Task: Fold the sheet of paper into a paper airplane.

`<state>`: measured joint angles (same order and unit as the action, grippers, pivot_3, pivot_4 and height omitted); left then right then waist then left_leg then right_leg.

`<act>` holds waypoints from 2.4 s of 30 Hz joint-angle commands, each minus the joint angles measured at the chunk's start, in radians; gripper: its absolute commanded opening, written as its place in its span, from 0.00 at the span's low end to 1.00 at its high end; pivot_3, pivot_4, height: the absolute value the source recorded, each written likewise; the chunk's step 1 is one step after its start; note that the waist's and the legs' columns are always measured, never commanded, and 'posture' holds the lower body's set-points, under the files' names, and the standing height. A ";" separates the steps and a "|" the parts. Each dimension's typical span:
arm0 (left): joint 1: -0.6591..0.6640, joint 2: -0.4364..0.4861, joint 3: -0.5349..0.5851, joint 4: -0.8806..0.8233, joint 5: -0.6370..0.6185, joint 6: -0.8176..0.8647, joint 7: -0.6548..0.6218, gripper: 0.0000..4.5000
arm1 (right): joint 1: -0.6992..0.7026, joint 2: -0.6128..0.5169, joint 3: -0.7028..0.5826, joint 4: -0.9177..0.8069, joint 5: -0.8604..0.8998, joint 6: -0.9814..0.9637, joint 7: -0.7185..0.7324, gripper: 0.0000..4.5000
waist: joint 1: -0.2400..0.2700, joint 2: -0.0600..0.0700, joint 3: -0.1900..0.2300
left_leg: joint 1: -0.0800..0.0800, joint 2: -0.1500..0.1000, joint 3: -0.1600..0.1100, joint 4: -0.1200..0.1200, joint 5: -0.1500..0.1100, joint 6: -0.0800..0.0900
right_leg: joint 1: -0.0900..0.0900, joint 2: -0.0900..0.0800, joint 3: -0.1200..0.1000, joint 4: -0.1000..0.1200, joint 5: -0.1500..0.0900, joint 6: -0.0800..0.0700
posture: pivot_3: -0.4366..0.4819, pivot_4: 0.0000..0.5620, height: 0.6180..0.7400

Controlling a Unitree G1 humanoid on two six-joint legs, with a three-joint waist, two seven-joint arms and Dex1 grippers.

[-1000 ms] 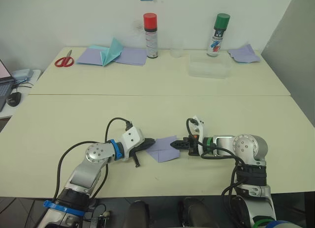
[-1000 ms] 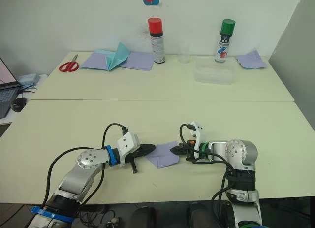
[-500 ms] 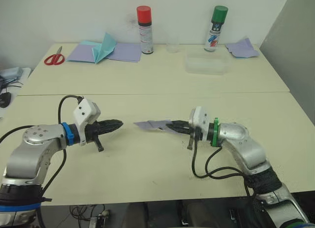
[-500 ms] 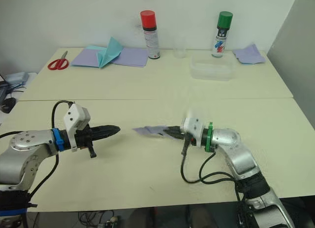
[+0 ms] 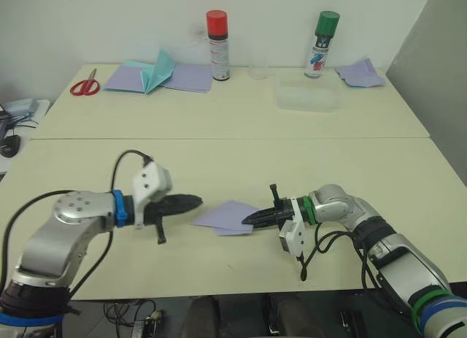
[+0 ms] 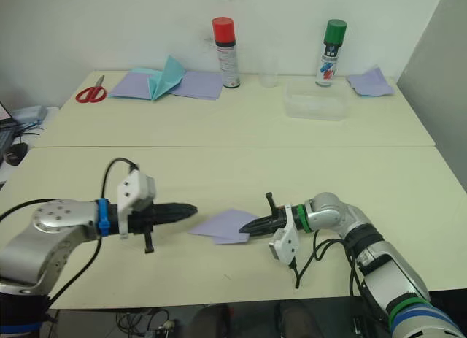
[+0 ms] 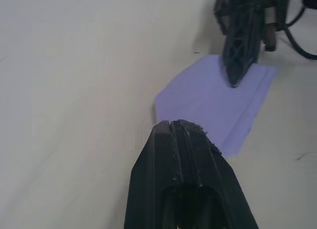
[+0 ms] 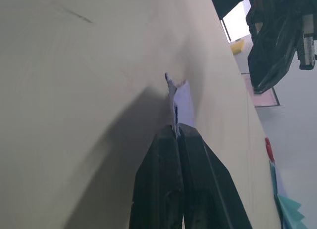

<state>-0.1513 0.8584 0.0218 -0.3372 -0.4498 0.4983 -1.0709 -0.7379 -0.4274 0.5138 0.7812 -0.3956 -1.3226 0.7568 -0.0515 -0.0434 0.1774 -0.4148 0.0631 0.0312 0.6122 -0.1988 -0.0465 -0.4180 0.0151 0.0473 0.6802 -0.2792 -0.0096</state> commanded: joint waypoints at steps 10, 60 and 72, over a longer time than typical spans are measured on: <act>-0.067 -0.128 -0.207 0.116 0.139 -0.047 0.029 0.00 | -0.053 -0.007 0.058 0.124 -0.095 -0.099 -0.124 0.00 | 0.010 0.000 0.000 | 0.013 -0.001 0.000 0.002 0.000 0.000 | 0.013 0.000 0.000 0.000 0.000 0.000 | 0.48 0.27 1.00; 0.101 -0.119 -0.214 0.134 0.221 -0.044 0.083 0.00 | 0.214 -0.007 -0.495 -0.720 1.837 2.768 -0.726 0.99 | 0.011 0.006 -0.006 | 0.016 0.001 -0.002 -0.002 0.000 0.002 | 0.016 -0.002 0.000 -0.001 0.000 0.000 | 0.48 0.27 1.00; 0.129 -0.124 -0.223 0.098 0.215 -0.031 0.104 0.00 | 0.145 0.162 -0.597 -0.545 1.807 2.818 -0.873 0.99 | -0.004 0.007 -0.011 | 0.015 0.002 -0.001 -0.002 0.000 0.002 | 0.014 0.000 0.001 -0.001 0.000 0.001 | 0.48 0.27 1.00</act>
<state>-0.0511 0.7289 -0.1590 -0.2665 -0.2631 0.4284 -0.9711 -0.5830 -0.2761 -0.0738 0.2211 1.4304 1.4815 -0.0984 -0.0551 -0.0359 0.1665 -0.3998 0.0647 0.0300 0.6102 -0.1984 -0.0444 -0.4045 0.0157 0.0479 0.6791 -0.2792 -0.0087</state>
